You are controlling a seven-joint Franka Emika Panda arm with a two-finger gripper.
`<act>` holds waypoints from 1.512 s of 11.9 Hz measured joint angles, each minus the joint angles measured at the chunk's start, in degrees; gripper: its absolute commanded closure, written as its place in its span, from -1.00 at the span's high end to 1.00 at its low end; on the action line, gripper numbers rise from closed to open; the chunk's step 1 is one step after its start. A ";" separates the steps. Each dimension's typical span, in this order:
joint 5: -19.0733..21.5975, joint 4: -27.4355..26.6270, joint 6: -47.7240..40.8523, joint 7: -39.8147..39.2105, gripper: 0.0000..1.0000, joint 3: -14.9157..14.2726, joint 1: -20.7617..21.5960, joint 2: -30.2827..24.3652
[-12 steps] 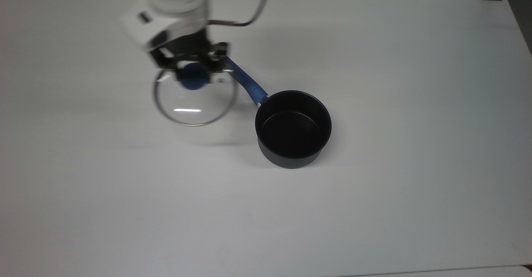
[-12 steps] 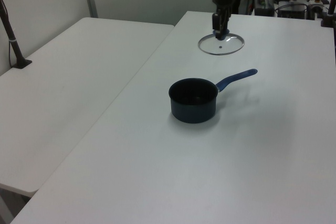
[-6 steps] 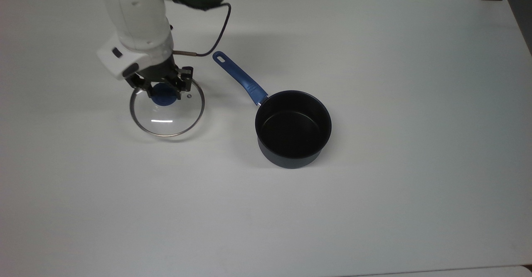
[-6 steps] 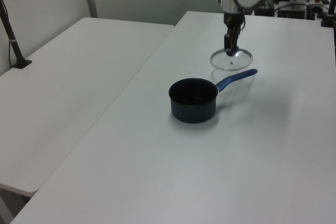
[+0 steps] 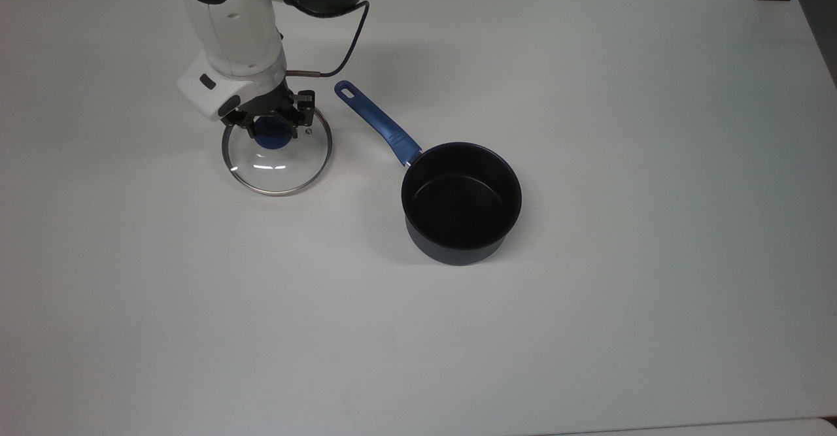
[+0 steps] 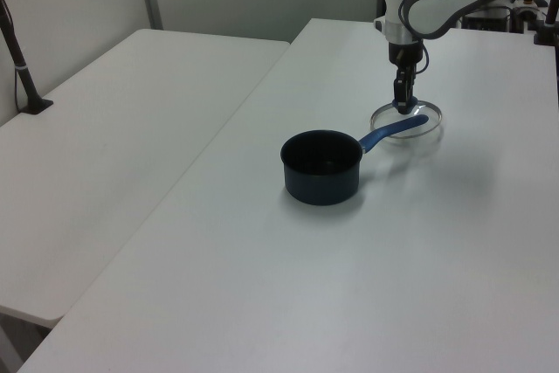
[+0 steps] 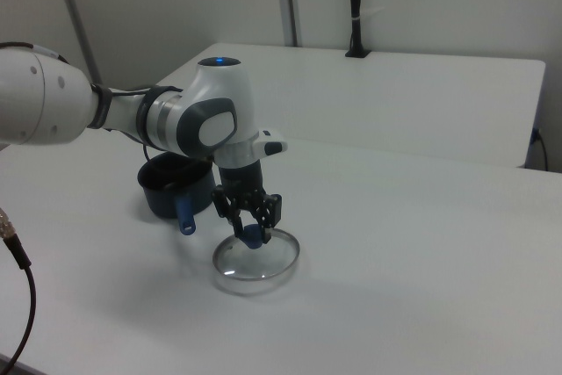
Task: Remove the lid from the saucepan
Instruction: 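Lower the glass lid onto the table beside the saucepan handle, then open the gripper and raise it away from the lid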
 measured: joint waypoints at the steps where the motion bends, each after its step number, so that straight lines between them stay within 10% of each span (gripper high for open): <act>1: 0.00 -0.17 0.00 0.00 0.01 -0.01 0.09 0.00; 9: 0.00 -1.30 0.00 -0.07 0.51 -0.02 0.30 0.86; 11: 0.00 -1.32 0.00 -0.10 1.00 -0.02 0.31 1.37; 18: 0.08 7.40 -9.02 4.80 1.00 -0.01 1.18 -6.41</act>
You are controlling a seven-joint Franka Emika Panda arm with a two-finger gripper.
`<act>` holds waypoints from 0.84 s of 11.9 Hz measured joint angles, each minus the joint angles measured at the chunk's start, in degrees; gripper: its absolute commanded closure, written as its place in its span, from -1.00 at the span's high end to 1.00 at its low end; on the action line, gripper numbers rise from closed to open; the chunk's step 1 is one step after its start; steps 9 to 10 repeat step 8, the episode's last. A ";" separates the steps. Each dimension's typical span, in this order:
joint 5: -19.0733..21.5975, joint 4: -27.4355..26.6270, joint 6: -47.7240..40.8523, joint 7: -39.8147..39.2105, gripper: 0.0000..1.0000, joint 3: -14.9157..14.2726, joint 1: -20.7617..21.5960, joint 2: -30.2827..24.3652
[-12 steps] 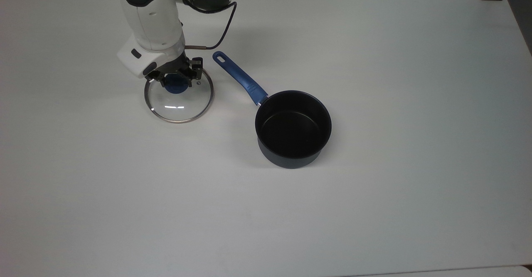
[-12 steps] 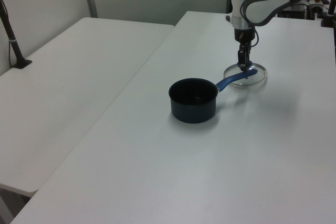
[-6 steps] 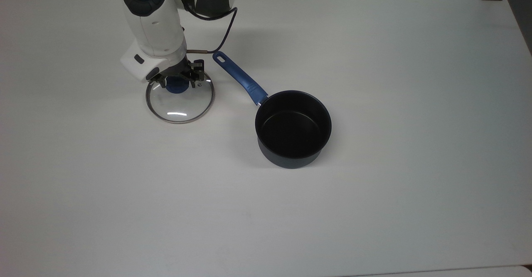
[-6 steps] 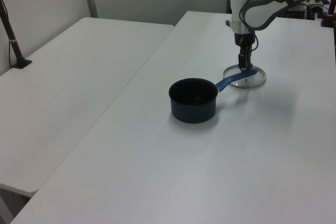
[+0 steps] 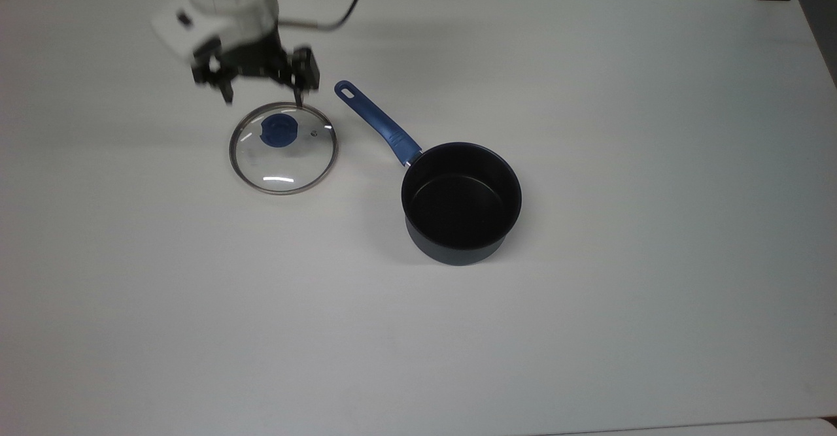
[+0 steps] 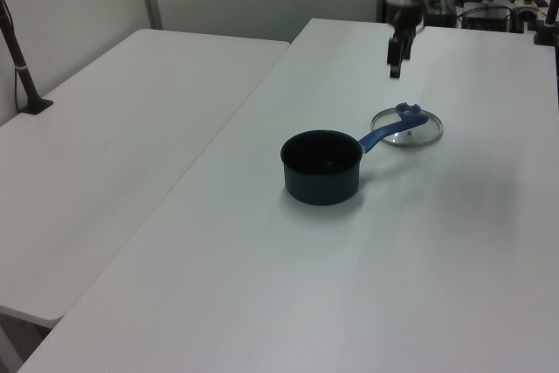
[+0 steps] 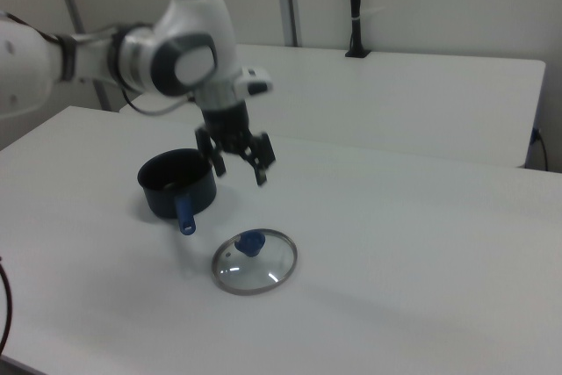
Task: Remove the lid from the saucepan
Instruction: 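Open the gripper and raise it away from the lid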
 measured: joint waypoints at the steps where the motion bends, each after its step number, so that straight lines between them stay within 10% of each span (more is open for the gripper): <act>1: 0.00 1.65 -3.42 0.95 1.00 0.06 0.51 -2.60; 10: 0.00 4.73 -16.81 2.06 1.00 4.03 1.06 -10.79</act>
